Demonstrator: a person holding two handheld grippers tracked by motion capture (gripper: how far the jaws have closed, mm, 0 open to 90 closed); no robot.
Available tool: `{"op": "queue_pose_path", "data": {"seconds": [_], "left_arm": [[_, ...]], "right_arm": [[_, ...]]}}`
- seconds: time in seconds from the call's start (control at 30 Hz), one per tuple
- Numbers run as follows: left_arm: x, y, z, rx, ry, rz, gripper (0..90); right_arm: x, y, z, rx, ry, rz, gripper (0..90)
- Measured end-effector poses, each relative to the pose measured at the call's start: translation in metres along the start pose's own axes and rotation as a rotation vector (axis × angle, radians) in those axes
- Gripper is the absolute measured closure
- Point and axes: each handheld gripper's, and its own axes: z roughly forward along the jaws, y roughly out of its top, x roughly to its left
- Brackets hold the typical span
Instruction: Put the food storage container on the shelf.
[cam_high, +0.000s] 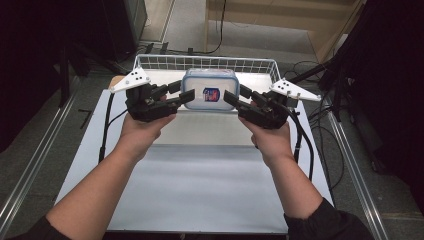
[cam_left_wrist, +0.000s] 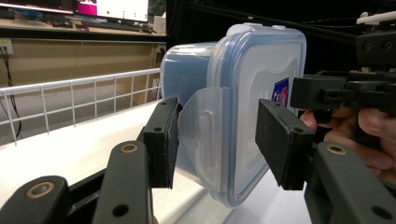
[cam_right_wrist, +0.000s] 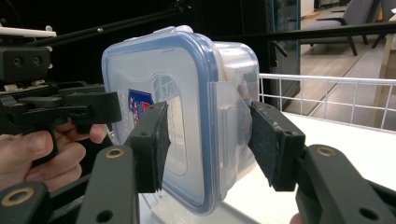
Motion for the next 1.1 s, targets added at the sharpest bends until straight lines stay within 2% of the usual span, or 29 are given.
{"op": "queue_pose_path", "data": {"seconds": [0.13, 0.17, 0.3, 0.5, 0.67, 0.8, 1.0, 1.1], "left_arm": [[0.01, 0.003, 0.004, -0.005, -0.007, -0.048, 51.4], [0.012, 0.002, 0.005, -0.016, -0.01, -0.081, 51.8], [0.018, 0.003, 0.008, -0.03, -0.025, -0.157, 53.7], [0.026, -0.002, 0.013, 0.022, -0.034, -0.228, 54.4], [0.028, -0.004, 0.014, 0.049, -0.028, -0.248, 54.5], [0.034, -0.007, 0.015, 0.066, -0.04, -0.314, 55.3], [0.047, -0.01, 0.018, 0.111, -0.084, -0.418, 56.3], [0.05, -0.009, 0.018, 0.11, -0.087, -0.441, 56.5]], "right_arm": [[-0.007, 0.004, 0.008, 0.014, 0.002, 0.036, 49.9], [-0.01, 0.004, 0.01, 0.023, 0.008, 0.061, 49.9], [-0.02, 0.004, 0.016, 0.045, 0.034, 0.151, 49.9], [-0.029, 0.004, 0.02, 0.109, 0.034, 0.201, 49.9], [-0.035, 0.003, 0.024, 0.153, 0.044, 0.255, 50.0], [-0.04, 0.003, 0.028, 0.198, 0.052, 0.305, 50.5], [-0.046, 0.005, 0.032, 0.237, 0.052, 0.329, 51.3], [-0.051, 0.007, 0.034, 0.241, 0.07, 0.353, 52.7]]}}
